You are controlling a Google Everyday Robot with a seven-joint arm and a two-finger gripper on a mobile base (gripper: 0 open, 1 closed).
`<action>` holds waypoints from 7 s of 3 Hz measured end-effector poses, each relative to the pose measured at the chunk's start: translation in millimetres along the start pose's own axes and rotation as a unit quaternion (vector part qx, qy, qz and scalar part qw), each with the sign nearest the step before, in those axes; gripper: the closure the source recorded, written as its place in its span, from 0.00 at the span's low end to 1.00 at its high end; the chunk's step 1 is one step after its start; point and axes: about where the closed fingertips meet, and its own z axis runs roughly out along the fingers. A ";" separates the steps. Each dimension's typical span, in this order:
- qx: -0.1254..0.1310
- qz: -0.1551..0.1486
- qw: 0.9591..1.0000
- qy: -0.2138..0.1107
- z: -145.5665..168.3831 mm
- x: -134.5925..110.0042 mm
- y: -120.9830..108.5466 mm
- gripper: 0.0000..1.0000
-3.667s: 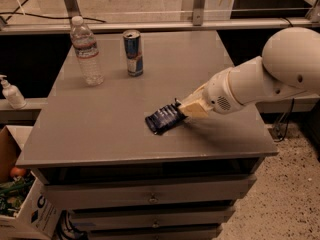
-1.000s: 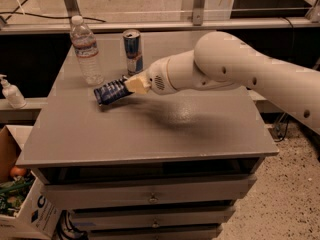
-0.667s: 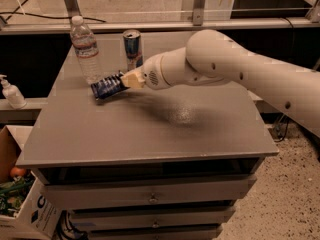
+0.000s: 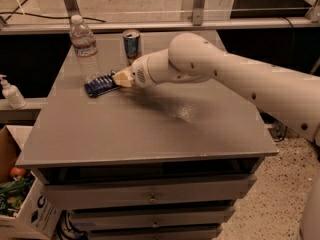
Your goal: Move rxbar blueberry near water bottle
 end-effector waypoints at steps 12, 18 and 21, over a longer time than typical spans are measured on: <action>-0.013 0.019 1.000 0.004 5.4 7.8 2.8 0.00; -0.013 0.019 1.000 0.004 5.7 7.7 3.2 0.00; -0.053 0.006 0.999 -0.008 6.7 -0.5 17.1 0.00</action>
Offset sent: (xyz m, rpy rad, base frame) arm 0.0017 0.0021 -0.0164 0.0160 0.0535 0.0036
